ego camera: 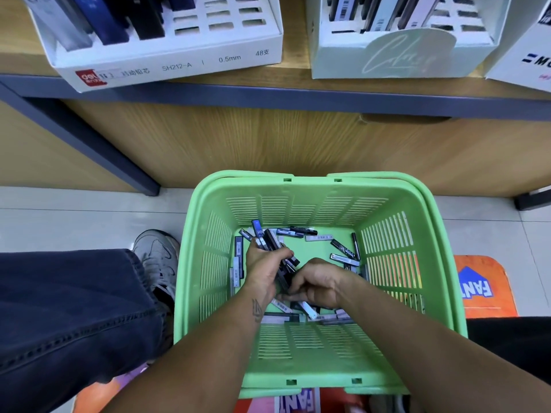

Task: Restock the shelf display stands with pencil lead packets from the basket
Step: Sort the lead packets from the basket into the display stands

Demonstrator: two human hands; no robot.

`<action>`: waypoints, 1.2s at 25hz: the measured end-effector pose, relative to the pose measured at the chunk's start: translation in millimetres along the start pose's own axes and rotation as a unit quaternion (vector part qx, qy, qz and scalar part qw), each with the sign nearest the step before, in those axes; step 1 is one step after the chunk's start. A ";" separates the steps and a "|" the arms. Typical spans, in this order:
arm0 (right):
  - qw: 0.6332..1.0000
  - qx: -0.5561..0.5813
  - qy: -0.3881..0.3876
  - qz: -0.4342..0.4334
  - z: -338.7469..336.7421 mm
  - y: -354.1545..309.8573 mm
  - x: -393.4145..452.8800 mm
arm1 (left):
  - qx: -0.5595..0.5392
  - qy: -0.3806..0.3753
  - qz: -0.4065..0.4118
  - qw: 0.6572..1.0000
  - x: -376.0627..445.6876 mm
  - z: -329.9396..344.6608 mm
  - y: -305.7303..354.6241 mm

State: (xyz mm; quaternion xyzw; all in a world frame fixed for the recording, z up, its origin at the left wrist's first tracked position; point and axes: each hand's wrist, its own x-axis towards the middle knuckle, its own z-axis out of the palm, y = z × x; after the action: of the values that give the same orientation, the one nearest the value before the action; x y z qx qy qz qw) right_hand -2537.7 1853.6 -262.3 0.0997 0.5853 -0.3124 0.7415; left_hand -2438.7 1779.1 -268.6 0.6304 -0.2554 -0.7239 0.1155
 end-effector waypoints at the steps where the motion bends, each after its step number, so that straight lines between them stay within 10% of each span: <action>1: 0.999 0.036 0.004 -0.017 -0.7 -0.2 2.0 | 0.007 -0.001 0.000 1.000 -2.1 -0.9 0.1; 5: 0.997 0.019 -0.011 -0.068 2.1 -4.5 -8.0 | 0.028 -0.027 -0.010 0.999 -4.1 -0.7 1.8; 10: 0.946 -0.305 0.079 -0.071 -2.4 -26.2 -28.2 | 0.079 -0.074 0.000 0.994 -7.7 -4.1 6.1; 15: 0.960 -0.184 0.088 -0.193 -15.5 -60.5 -52.7 | 0.194 -0.186 -0.030 0.963 -25.1 -4.3 19.7; 30: 0.844 -0.161 0.188 -0.476 -7.5 -107.9 -191.3 | 0.253 -0.372 0.033 0.892 -120.2 15.1 109.1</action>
State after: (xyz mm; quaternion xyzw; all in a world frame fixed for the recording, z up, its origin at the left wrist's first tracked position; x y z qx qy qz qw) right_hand -2629.2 1839.0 -63.0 -0.2548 0.7312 -0.5036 0.3832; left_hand -2448.8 1749.3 -108.6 0.3138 -0.4744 -0.8125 -0.1277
